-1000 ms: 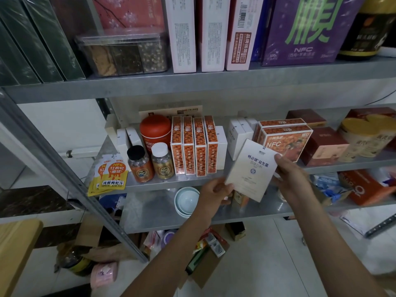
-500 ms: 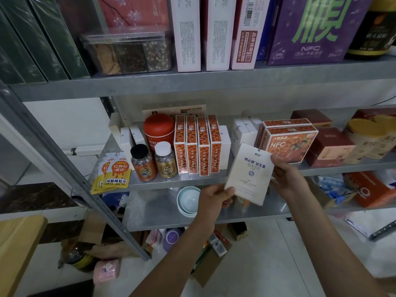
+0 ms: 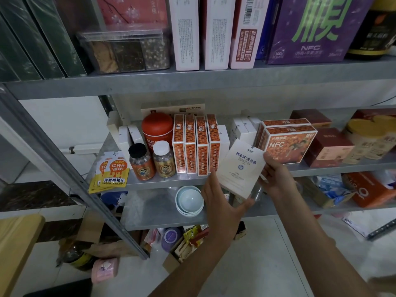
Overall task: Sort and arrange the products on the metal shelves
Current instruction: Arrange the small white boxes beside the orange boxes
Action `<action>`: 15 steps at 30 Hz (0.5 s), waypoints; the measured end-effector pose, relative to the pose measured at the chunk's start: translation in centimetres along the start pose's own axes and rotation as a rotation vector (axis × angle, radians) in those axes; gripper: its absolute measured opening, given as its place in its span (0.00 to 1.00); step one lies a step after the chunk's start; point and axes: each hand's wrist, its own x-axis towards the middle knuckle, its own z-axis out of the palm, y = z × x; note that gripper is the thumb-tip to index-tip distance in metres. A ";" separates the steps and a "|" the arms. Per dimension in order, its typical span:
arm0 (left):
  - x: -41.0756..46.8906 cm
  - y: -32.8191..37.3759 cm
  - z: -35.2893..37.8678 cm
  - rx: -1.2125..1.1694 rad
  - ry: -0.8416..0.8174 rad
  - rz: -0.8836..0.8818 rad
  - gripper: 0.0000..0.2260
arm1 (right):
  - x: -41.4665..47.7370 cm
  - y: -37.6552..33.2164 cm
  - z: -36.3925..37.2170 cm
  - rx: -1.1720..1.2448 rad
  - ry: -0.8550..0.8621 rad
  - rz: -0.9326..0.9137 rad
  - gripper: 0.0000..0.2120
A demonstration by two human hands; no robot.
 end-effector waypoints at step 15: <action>0.1 1.0 -0.9 -0.227 -0.104 -0.091 0.40 | 1.0 -0.5 -1.3 0.053 -0.580 0.141 0.36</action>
